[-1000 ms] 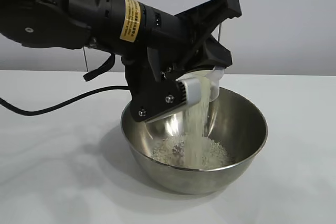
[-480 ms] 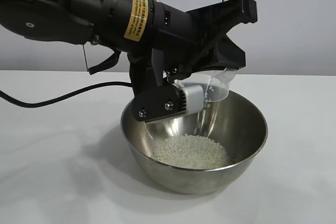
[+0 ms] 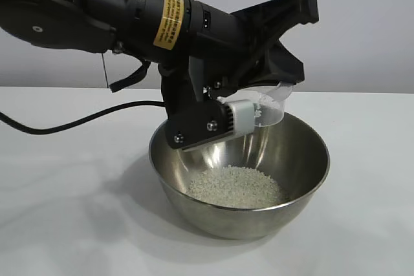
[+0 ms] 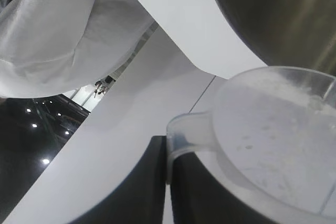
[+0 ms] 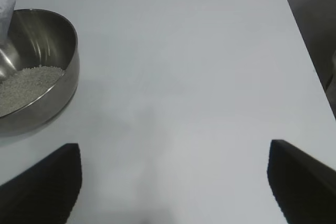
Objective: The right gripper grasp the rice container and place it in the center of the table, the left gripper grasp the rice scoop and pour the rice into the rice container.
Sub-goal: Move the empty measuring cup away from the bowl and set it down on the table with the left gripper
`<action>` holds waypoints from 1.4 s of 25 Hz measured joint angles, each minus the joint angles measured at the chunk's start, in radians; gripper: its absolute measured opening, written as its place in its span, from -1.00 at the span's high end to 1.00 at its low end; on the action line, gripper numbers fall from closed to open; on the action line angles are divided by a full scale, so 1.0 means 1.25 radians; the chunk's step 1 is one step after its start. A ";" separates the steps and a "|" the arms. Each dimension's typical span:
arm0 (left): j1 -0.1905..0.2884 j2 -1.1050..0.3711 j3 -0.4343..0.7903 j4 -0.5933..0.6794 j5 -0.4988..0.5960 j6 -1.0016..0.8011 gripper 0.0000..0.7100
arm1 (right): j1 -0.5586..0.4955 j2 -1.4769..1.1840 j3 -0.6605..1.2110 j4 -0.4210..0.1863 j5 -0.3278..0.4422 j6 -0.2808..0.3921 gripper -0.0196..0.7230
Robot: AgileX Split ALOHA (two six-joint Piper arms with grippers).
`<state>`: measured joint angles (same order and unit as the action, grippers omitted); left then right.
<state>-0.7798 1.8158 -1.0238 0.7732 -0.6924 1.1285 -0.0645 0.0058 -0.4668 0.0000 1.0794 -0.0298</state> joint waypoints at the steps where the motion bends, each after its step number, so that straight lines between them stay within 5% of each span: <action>1: 0.000 0.000 0.009 -0.047 -0.023 -0.055 0.97 | 0.000 0.000 0.000 0.000 0.000 0.000 -0.83; 9: 0.000 -0.002 0.100 -0.521 -0.264 -0.577 0.97 | 0.000 0.000 0.000 0.000 -0.001 0.000 -0.83; 16: 0.004 -0.089 0.203 -0.805 -0.317 -0.619 0.97 | 0.000 0.000 0.000 0.000 -0.001 0.000 -0.83; 19: 0.037 -0.135 0.277 -0.833 -0.336 -0.630 0.97 | 0.000 0.000 0.000 0.000 -0.001 0.000 -0.83; 26: 0.180 -0.138 0.465 -0.840 -0.350 -0.756 0.97 | 0.000 0.000 0.000 0.000 -0.001 0.000 -0.83; 31: 0.267 -0.041 0.518 -0.732 -0.353 -0.811 0.97 | 0.000 0.000 0.000 0.000 -0.001 0.000 -0.83; 35: 0.298 0.066 0.514 -0.698 -0.352 -0.849 0.97 | 0.000 0.000 0.000 0.000 -0.001 0.000 -0.83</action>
<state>-0.4071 1.8978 -0.3816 -0.0987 -1.1329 0.0677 -0.0645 0.0058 -0.4668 0.0000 1.0783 -0.0298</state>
